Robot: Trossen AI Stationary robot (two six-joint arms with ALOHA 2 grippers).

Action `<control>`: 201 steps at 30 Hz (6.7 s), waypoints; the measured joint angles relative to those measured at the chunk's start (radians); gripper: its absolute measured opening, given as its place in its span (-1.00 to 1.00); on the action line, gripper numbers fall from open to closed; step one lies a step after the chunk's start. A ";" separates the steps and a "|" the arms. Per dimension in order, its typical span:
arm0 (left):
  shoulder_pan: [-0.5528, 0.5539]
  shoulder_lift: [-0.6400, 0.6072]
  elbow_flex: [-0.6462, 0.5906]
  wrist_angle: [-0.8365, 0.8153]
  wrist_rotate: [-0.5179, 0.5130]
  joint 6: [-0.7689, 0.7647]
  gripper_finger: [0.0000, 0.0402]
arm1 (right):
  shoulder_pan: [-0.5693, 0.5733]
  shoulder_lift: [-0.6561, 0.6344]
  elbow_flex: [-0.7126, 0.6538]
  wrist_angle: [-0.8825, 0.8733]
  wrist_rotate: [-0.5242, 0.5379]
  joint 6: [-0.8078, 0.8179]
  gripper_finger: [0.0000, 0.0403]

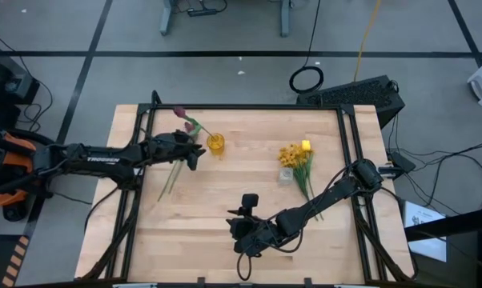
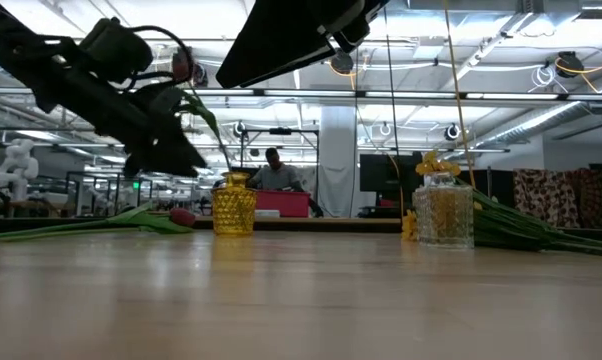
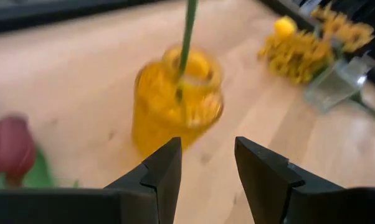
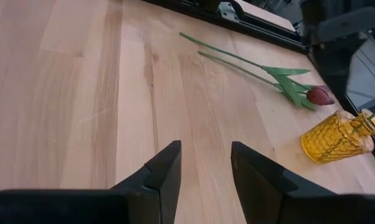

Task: Sort flowers into vase by color
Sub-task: Put the red flower into the yellow vase

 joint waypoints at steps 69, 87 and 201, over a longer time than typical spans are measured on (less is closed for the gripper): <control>-0.174 0.074 0.088 -0.814 -0.318 -0.244 -0.66 | 0.000 0.000 0.000 0.010 -0.004 -0.004 -0.35; -0.374 -0.018 0.140 -0.889 -0.293 -0.457 -0.95 | 0.000 0.000 0.000 0.009 0.003 -0.009 -0.35; -1.065 0.411 0.200 0.591 -0.758 0.385 -0.16 | -0.147 -0.046 -0.385 1.335 -0.389 -0.181 -1.00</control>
